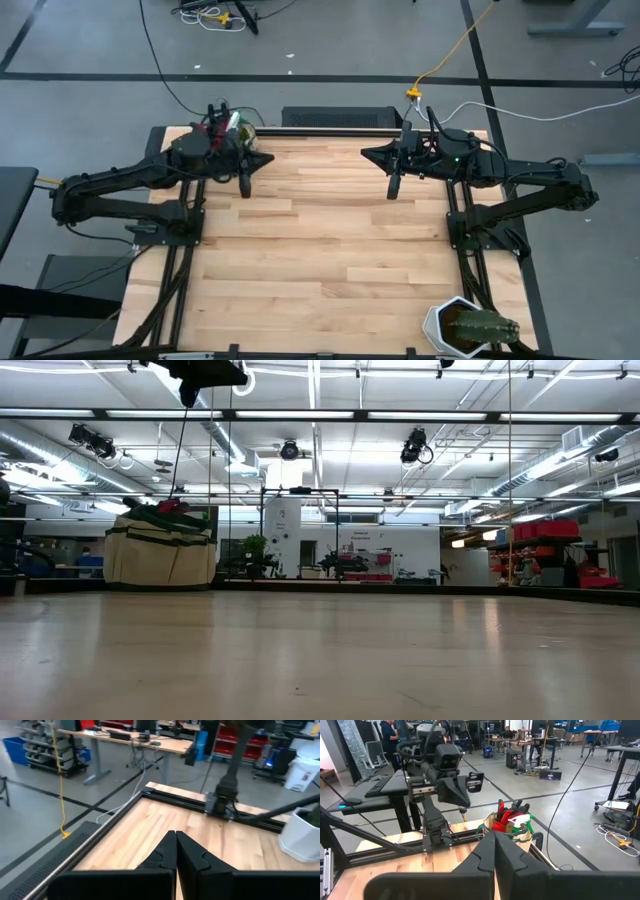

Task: Pick & Place Garden tools in Gardening bag
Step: Return to Home Position

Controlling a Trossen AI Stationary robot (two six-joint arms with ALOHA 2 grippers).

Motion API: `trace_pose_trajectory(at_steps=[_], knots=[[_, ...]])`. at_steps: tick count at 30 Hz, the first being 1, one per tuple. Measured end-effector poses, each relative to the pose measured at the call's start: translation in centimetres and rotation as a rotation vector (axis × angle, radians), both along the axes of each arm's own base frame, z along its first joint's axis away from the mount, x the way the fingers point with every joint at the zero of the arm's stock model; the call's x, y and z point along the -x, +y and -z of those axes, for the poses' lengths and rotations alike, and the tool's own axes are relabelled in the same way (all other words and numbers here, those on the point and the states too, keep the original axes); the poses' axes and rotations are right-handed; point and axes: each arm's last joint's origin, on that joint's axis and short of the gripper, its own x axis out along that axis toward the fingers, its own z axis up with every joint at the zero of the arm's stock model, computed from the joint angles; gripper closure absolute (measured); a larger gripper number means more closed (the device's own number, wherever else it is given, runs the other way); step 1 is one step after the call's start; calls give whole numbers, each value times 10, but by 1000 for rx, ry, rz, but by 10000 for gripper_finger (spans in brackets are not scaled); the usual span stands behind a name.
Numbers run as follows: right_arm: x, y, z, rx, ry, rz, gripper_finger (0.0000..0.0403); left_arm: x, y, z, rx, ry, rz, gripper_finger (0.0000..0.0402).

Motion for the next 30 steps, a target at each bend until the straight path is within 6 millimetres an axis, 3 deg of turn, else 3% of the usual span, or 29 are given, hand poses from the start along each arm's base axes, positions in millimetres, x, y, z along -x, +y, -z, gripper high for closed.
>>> trace_pose_trajectory(at_steps=[13, 30], knots=[[0, 0, 0, 4, -3, -1, 399, 10, -15, 6, -65, 67, 28, 401], [0, 0, -1, 3, -10, -1, 399, 22, -34, 70, -56, 80, 167, 401]])
